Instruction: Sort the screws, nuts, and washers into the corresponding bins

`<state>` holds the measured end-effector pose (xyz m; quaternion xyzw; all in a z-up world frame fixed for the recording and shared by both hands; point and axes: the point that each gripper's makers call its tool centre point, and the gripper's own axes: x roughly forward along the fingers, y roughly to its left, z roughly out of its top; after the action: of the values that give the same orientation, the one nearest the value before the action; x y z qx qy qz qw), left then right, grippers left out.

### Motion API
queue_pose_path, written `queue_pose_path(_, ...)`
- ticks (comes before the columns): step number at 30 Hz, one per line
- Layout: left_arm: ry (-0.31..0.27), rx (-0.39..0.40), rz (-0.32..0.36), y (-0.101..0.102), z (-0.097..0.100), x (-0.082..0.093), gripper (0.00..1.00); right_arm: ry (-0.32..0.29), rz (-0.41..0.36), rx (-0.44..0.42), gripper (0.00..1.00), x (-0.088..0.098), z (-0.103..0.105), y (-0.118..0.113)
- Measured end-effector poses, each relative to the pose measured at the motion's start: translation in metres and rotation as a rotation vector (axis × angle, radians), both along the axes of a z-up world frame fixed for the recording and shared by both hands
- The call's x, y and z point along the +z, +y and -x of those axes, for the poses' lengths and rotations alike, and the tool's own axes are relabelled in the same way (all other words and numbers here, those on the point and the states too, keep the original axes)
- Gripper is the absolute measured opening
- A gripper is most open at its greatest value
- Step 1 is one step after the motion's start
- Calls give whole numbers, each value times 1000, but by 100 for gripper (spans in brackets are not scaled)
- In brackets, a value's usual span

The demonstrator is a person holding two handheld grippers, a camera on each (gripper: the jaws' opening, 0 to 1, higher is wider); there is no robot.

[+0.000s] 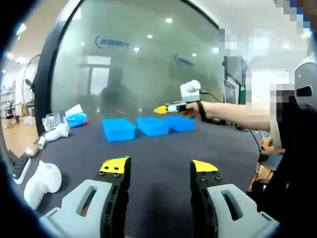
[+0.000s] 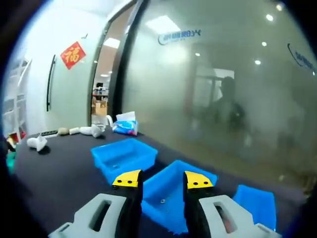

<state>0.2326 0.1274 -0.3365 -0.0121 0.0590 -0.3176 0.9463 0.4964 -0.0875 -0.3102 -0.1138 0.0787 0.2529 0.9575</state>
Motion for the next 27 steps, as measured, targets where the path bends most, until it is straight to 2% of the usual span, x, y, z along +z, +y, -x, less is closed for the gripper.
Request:
queue_pose_path(7, -12, 13, -3, 4, -1, 4, 46, -39, -39, 34, 29, 15, 63, -16)
queue_pose_path(18, -39, 22, -10, 2, 1, 15, 46, -115, -135, -4, 28, 35, 171, -72)
queue_pose_path(22, -51, 19, -16, 0, 3, 19, 47, -159, -156, -36, 28, 41, 204, -95)
queue_pose_path(27, -61, 21, -18, 0, 5, 23, 47, -174, -180, -61, 29, 38, 236, -114)
